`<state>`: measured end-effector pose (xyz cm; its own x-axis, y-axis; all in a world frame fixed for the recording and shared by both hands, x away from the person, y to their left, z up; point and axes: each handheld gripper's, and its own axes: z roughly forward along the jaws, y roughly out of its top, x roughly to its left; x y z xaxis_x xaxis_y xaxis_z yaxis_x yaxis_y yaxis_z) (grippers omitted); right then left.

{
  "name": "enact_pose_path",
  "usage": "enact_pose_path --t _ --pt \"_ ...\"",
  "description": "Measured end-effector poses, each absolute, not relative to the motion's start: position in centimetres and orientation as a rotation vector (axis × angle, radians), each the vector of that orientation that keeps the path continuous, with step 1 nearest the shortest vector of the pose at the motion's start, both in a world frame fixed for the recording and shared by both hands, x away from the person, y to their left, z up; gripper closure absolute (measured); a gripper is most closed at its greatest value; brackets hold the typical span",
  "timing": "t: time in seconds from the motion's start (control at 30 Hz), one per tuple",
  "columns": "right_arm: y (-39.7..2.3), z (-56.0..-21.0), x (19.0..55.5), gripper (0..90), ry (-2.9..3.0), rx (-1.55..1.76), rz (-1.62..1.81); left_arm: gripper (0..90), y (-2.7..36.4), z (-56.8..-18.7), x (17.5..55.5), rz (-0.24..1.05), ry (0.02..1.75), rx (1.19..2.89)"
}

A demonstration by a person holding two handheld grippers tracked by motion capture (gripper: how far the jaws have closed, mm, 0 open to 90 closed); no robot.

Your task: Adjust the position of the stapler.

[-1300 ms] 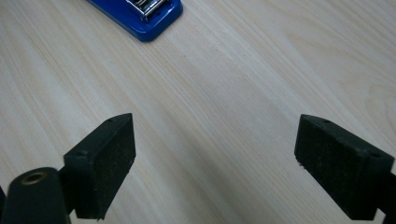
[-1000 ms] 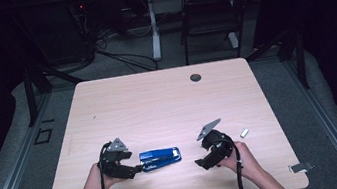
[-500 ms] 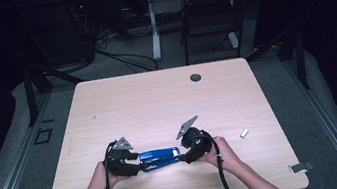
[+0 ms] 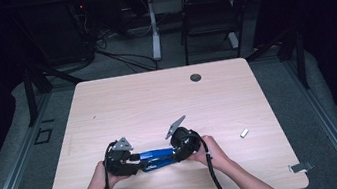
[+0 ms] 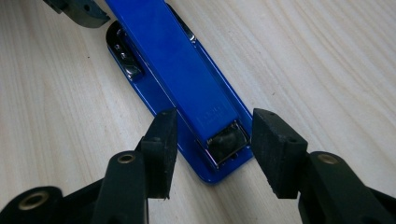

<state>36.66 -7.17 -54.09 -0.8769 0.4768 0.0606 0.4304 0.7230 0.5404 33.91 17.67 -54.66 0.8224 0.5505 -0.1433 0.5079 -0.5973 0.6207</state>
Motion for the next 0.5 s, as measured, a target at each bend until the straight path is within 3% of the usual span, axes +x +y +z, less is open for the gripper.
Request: enact_pose_path --t 0.17,0.5 --pt "-6.51 -54.41 36.58 52.3 2.835 0.732 0.866 64.1 17.69 -54.82 34.12 0.069 0.784 2.32" --pt "-6.74 -54.37 36.39 56.3 2.832 0.7 0.843 65.4 17.2 -54.92 34.24 0.086 0.784 2.34"
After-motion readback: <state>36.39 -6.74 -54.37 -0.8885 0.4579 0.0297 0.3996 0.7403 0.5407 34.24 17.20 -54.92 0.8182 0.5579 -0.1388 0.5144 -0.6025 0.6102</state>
